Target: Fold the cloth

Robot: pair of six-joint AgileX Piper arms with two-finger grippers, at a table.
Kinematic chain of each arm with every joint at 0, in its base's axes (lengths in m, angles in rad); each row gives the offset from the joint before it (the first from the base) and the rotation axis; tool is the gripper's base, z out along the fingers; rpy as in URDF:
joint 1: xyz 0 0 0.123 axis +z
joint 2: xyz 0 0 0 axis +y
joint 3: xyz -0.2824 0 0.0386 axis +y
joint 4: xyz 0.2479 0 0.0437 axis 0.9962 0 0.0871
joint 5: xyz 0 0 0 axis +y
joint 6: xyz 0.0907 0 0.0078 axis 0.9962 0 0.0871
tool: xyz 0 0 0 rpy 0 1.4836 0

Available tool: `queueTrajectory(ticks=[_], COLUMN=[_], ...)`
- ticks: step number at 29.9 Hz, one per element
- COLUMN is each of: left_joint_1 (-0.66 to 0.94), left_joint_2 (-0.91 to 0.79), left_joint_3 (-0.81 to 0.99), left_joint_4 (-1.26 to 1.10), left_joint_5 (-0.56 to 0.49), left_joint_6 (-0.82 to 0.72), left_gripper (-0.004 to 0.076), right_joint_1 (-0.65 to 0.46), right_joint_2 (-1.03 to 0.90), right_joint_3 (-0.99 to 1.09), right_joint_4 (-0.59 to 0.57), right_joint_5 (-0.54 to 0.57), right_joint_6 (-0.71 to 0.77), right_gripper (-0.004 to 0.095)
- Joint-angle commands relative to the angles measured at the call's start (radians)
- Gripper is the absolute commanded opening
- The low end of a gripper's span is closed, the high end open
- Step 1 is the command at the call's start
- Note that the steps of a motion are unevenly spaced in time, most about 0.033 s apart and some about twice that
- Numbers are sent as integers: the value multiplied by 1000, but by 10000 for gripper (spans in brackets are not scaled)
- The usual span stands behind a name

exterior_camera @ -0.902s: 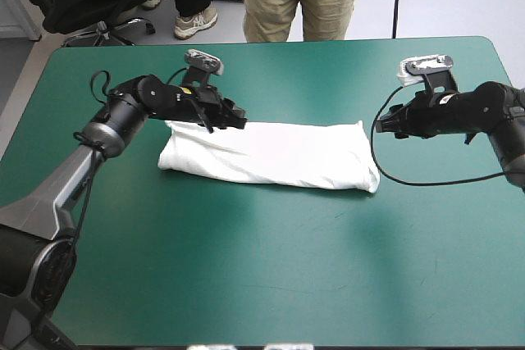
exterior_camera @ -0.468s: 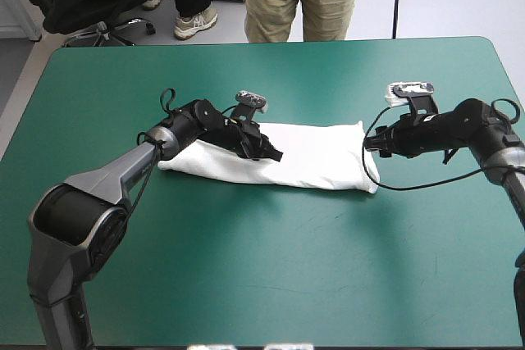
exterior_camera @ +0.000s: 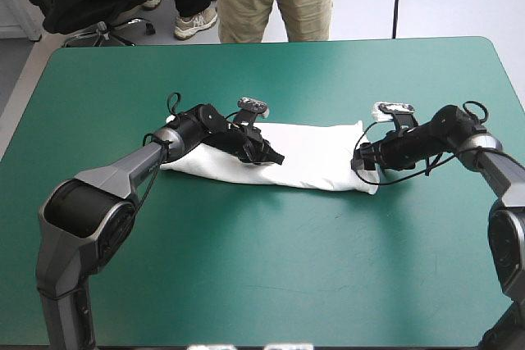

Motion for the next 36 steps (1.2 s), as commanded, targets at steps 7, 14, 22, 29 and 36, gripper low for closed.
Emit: queueTrajectory(ticks=[7,14,22,29,36], left_joint_1=[-5,-5,-5,-5,-5], left_joint_2=[-48,-48,-68,-175,-485], left_joint_3=[-21,-21,-23,-25,-25], left_joint_4=[-34,-32,2,147,552], left_joint_5=[-17,-23,-76,-104,-41], left_joint_6=[-1,27,30,40,-13], left_gripper=[-17,-17,-17,-17,-17], right_joint_1=[-6,-6,-6,7,141], right_joint_2=[64,54,-10,-15,-23], right_joint_3=[-23,-40,-113,-188,-332], right_joint_4=[192,273,325,323,209], right_joint_5=[127,103,112,169,197], right_joint_6=[-167,-268,-287,-232,-99], right_gripper=[322,-13,-13,-13,-13])
